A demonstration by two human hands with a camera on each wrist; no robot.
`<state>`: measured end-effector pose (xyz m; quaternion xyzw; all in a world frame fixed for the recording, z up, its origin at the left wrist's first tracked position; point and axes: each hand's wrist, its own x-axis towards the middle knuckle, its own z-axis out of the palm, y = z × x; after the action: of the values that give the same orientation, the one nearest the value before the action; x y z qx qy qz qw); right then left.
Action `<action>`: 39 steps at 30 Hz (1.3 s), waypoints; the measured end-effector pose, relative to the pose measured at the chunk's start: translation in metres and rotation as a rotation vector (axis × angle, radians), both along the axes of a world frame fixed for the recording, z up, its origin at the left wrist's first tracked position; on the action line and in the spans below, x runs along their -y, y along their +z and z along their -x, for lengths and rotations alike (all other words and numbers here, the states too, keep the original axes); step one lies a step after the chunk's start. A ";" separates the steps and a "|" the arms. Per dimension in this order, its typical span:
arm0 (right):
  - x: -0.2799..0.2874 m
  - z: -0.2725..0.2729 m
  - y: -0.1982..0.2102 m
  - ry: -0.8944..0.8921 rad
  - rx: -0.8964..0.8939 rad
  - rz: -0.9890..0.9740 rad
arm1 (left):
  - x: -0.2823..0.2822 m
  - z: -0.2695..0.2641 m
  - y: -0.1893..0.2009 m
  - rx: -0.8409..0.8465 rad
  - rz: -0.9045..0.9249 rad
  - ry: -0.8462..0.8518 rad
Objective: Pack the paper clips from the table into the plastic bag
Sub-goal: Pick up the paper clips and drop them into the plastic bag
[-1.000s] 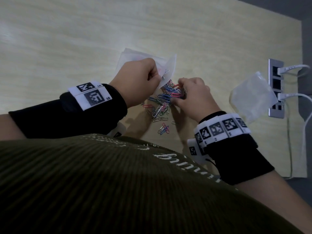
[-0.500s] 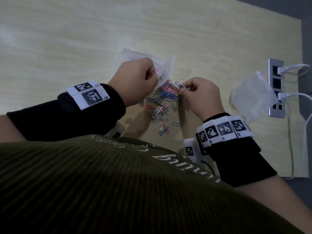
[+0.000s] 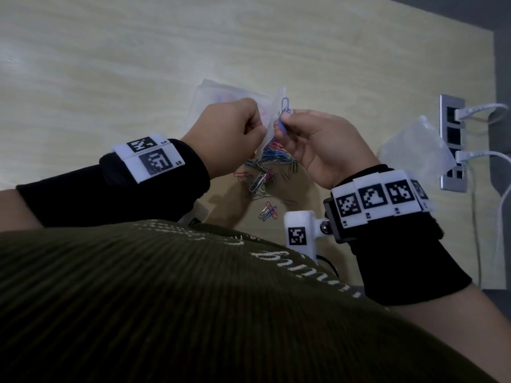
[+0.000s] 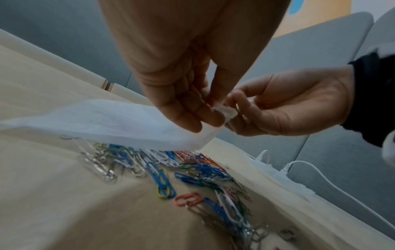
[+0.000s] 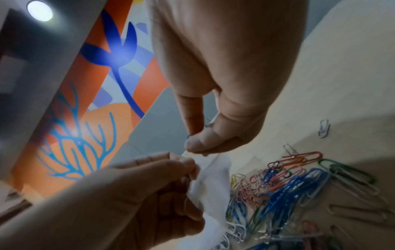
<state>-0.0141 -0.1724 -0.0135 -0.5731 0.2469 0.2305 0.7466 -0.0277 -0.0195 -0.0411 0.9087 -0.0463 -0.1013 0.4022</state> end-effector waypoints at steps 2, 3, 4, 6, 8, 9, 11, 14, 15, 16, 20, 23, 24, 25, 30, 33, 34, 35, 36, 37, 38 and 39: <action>-0.004 0.000 0.000 0.033 -0.020 0.069 | 0.000 0.000 0.000 0.017 -0.008 -0.003; -0.006 0.000 0.001 0.046 -0.021 0.096 | 0.000 0.000 0.000 0.020 -0.008 -0.003; -0.006 0.000 0.002 0.060 -0.021 0.122 | 0.000 0.000 0.000 0.020 -0.002 0.000; -0.008 -0.002 0.004 0.101 -0.017 0.185 | -0.001 0.000 -0.001 0.020 0.005 0.012; -0.009 -0.003 0.006 0.159 0.024 0.248 | -0.003 0.000 -0.002 0.028 -0.008 0.032; -0.010 -0.005 0.006 0.193 0.064 0.294 | -0.003 0.000 -0.002 0.035 -0.013 0.051; -0.010 -0.009 0.005 0.214 0.159 0.384 | -0.005 -0.002 -0.001 0.048 -0.016 0.100; -0.006 -0.016 -0.003 0.169 0.195 0.475 | -0.008 -0.005 0.002 0.042 -0.011 0.168; -0.005 -0.017 -0.008 0.172 0.199 0.522 | -0.010 -0.006 0.002 0.031 -0.006 0.185; -0.004 -0.017 -0.013 0.219 0.220 0.628 | -0.011 -0.007 0.002 0.019 -0.002 0.200; 0.002 -0.012 -0.032 0.700 0.284 1.207 | -0.017 -0.009 0.001 -0.018 -0.004 0.236; -0.001 -0.003 -0.046 0.777 0.339 1.306 | -0.020 -0.008 0.002 -0.031 0.004 0.243; -0.001 -0.002 -0.049 0.757 0.383 1.321 | -0.021 -0.008 0.002 -0.034 0.008 0.246; -0.002 -0.003 -0.051 0.739 0.409 1.328 | -0.021 -0.008 0.002 -0.036 0.010 0.248; 0.002 -0.006 -0.050 0.672 0.422 1.323 | -0.021 -0.007 0.001 -0.028 0.012 0.243; 0.008 -0.008 -0.049 0.579 0.377 1.240 | -0.021 -0.006 0.001 -0.022 0.020 0.228; 0.010 -0.008 -0.047 0.541 0.361 1.199 | -0.021 -0.006 0.000 -0.019 0.022 0.224; 0.012 -0.009 -0.046 0.508 0.350 1.163 | -0.021 -0.006 0.000 -0.016 0.023 0.220; 0.013 -0.009 -0.045 0.472 0.334 1.113 | -0.021 -0.005 0.000 -0.014 0.024 0.216; 0.014 -0.009 -0.043 0.427 0.307 1.035 | -0.021 -0.005 0.000 -0.013 0.026 0.211; 0.014 -0.009 -0.039 0.374 0.273 0.933 | -0.020 -0.005 0.000 -0.013 0.028 0.204; 0.014 -0.009 -0.036 0.323 0.241 0.824 | -0.019 -0.004 0.000 -0.016 0.030 0.195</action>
<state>-0.0046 -0.1859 -0.0496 -0.8760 0.1369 0.1581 0.4346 -0.0232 -0.0006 -0.0413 0.9019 0.0441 -0.0680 0.4243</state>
